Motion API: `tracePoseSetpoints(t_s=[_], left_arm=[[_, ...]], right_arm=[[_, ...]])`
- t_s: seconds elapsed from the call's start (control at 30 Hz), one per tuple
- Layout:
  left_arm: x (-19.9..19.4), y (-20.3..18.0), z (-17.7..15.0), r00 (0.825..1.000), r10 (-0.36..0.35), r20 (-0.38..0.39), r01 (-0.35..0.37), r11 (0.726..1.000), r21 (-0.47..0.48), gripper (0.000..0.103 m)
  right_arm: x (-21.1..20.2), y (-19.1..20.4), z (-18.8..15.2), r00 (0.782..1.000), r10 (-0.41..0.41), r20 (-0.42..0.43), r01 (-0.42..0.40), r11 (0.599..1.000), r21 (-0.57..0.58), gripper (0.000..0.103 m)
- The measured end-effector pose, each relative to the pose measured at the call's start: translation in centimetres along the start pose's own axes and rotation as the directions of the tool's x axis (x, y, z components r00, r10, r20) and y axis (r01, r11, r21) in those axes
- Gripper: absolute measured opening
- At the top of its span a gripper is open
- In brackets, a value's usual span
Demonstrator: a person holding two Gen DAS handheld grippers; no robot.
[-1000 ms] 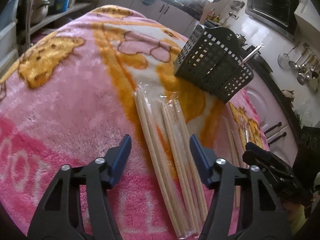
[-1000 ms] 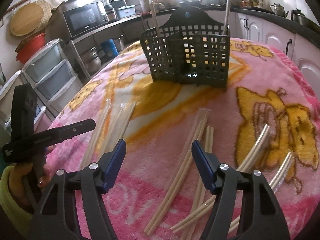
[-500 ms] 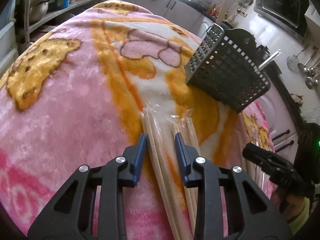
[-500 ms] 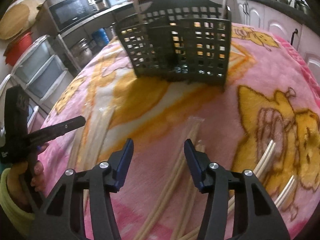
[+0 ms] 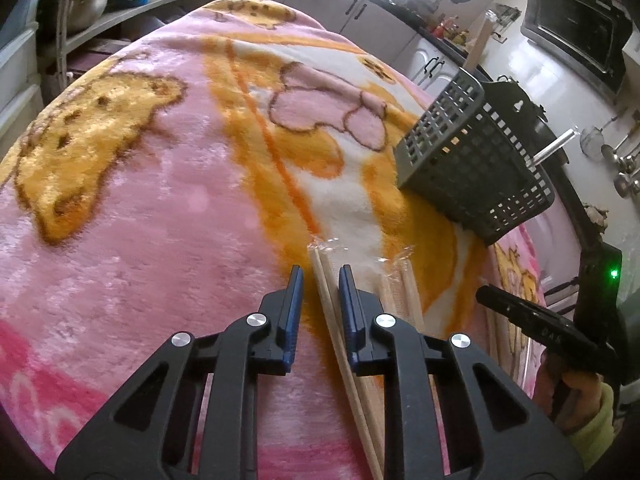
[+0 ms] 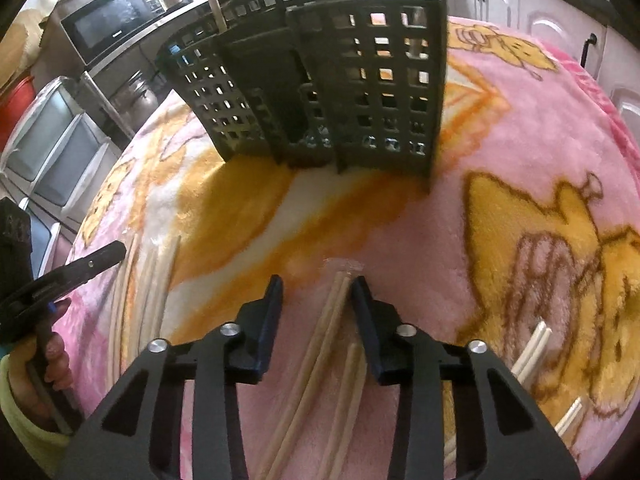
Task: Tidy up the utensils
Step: 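Close the left tool on a wrapped chopstick while the right tool grasps another, then lift both held chopsticks upright and carry them above the green caddy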
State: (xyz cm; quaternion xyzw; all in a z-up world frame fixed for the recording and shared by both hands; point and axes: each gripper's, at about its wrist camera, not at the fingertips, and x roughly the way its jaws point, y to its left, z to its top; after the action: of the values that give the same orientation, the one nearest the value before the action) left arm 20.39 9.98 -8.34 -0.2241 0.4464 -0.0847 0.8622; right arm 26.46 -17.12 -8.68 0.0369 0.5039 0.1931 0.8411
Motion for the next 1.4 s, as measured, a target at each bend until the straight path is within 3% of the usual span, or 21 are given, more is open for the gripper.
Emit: tracePoseSetpoints(t_s=[0.37, 0.6, 0.67, 0.8, 0.9, 1.13, 1.4], left_arm=[[0.0, 1.3, 0.4, 0.998, -0.048, -0.037, 0.046, 0.998, -0.048, 0.012], [1.3, 0.9, 1.1, 0.995, -0.068, -0.070, 0.065, 0.997, -0.051, 0.022], [1.5, 0.9, 1.3, 0.995, -0.064, -0.071, 0.061, 0.997, -0.044, 0.021], [1.6, 1.5, 1.6, 0.995, -0.077, -0.061, 0.073, 0.995, -0.066, 0.004], [1.1, 2.1, 1.8, 0.993, -0.110, -0.046, 0.105, 0.990, -0.094, 0.004], [-1.0, 1.3, 2.3, 0.995, -0.103, 0.006, 0.104, 0.993, -0.052, 0.004], [-3.5, -1.7, 3.8, 0.995, -0.086, 0.056, 0.083, 0.995, 0.056, 0.003]], right_arm=[[1.2, 1.8, 0.8, 1.000, 0.014, -0.009, -0.014, 1.000, -0.025, 0.027], [1.6, 2.1, 1.2, 1.000, 0.017, -0.009, -0.017, 0.999, -0.035, 0.027], [1.7, 2.1, 1.3, 1.000, 0.019, -0.008, -0.019, 0.999, -0.035, 0.027], [1.8, 2.2, 1.3, 1.000, 0.020, -0.001, -0.020, 0.999, -0.035, 0.026], [2.0, 2.2, 1.5, 1.000, 0.026, 0.002, -0.026, 0.999, -0.027, 0.024], [1.9, 2.2, 1.6, 1.000, 0.031, 0.006, -0.031, 0.999, -0.038, 0.012], [0.2, 3.3, 2.4, 0.996, 0.087, 0.024, -0.085, 0.994, -0.067, 0.010]])
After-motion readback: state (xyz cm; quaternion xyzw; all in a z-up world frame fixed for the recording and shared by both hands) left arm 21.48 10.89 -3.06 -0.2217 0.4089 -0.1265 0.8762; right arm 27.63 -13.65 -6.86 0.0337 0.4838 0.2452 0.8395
